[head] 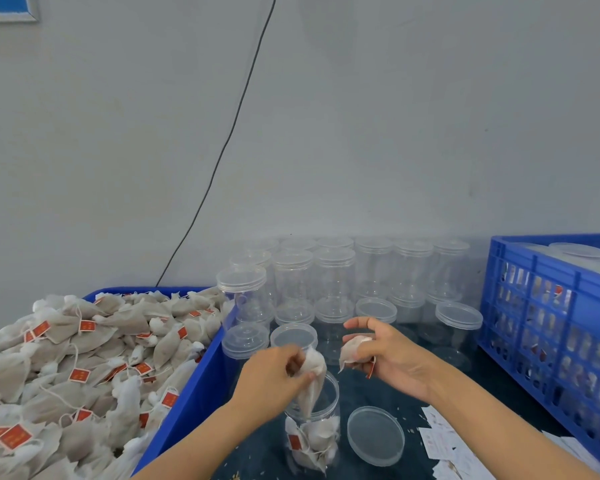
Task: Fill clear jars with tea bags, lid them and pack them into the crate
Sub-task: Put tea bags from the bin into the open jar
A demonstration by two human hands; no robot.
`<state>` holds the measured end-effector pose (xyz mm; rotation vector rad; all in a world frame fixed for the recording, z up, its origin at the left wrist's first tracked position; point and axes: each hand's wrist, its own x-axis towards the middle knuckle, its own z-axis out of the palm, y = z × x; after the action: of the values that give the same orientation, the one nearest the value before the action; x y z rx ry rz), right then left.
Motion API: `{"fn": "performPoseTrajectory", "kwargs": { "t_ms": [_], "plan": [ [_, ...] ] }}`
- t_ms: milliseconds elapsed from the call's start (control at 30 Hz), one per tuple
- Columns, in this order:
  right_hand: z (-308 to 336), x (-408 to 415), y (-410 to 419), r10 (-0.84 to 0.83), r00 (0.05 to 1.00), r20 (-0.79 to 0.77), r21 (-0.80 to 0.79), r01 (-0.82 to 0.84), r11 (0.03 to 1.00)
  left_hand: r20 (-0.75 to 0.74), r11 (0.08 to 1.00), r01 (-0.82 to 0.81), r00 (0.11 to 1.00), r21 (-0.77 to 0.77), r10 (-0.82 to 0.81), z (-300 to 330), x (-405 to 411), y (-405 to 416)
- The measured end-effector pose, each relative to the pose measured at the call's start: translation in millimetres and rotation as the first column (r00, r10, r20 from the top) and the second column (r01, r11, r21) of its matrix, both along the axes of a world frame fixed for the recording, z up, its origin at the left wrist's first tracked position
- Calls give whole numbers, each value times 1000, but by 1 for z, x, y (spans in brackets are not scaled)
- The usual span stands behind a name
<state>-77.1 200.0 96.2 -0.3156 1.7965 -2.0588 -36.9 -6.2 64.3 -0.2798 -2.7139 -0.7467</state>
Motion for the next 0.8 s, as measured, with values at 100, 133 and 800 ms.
{"fn": "performPoseTrajectory", "kwargs": {
  "t_ms": [100, 133, 800],
  "plan": [
    [-3, 0, 5, 8, 999, 31, -53, -6, 999, 4, 959, 104, 994, -264, -107, -5, 1, 4],
    [-4, 0, 5, 12, 999, 35, -56, -10, 998, -13, 944, 115, 992, -310, -126, -5, 1, 5],
    [-6, 13, -54, 565, 558, -608, 794, 434, 426, 57, 995, 94, 994, -14, -93, 10, -5, -32]
  ]
}}
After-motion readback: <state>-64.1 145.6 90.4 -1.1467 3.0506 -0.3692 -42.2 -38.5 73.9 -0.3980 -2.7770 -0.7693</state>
